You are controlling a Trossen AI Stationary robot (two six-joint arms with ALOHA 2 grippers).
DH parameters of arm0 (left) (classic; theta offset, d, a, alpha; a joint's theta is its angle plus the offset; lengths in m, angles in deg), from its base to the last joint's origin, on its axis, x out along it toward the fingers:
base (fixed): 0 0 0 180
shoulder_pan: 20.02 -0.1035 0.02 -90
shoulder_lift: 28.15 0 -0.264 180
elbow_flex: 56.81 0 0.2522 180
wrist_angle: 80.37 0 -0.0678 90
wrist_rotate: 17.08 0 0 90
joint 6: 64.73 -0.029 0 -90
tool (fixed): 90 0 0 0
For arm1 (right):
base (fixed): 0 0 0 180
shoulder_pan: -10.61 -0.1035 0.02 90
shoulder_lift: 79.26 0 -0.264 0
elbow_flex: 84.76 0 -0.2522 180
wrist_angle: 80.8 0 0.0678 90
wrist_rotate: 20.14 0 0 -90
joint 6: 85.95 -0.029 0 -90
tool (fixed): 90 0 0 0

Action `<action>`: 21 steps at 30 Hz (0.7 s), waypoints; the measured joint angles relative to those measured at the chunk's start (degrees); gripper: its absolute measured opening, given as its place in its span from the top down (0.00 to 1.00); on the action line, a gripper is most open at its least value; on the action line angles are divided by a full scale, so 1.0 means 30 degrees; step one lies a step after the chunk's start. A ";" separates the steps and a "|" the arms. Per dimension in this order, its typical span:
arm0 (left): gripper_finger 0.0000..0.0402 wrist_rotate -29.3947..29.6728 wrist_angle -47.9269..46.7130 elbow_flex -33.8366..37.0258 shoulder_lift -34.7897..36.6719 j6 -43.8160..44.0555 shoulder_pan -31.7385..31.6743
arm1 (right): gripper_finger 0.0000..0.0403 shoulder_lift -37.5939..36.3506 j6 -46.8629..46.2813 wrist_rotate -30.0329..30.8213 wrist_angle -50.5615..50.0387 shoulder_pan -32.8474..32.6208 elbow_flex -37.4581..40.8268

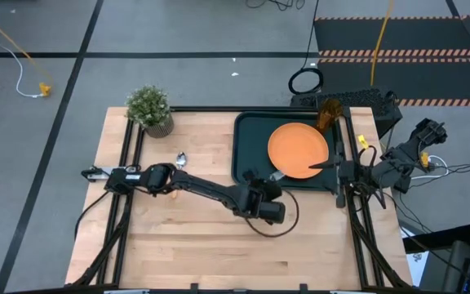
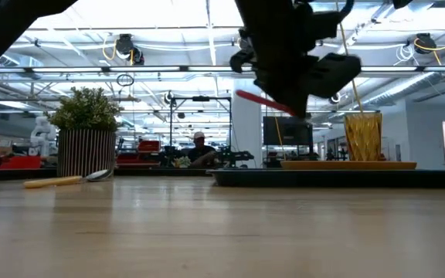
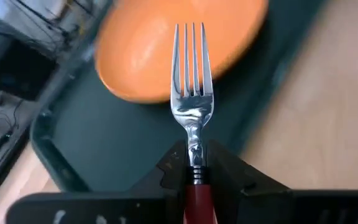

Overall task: Pick and place plate/cup/fork/spoon on tray
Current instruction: Put the pink fork on the left side of the orange plate

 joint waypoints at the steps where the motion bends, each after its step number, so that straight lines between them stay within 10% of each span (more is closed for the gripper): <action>1: 0.89 0.0182 -0.0214 -0.0025 0.0149 0.0324 -0.0147 | 0.52 -0.0002 0.0016 -0.0007 -0.0036 0.0000 0.0000; 21: 0.89 0.0460 -0.0847 0.0003 0.0618 0.3869 -0.3508 | 0.52 -0.1038 0.4981 0.2106 -0.0184 0.0029 0.0000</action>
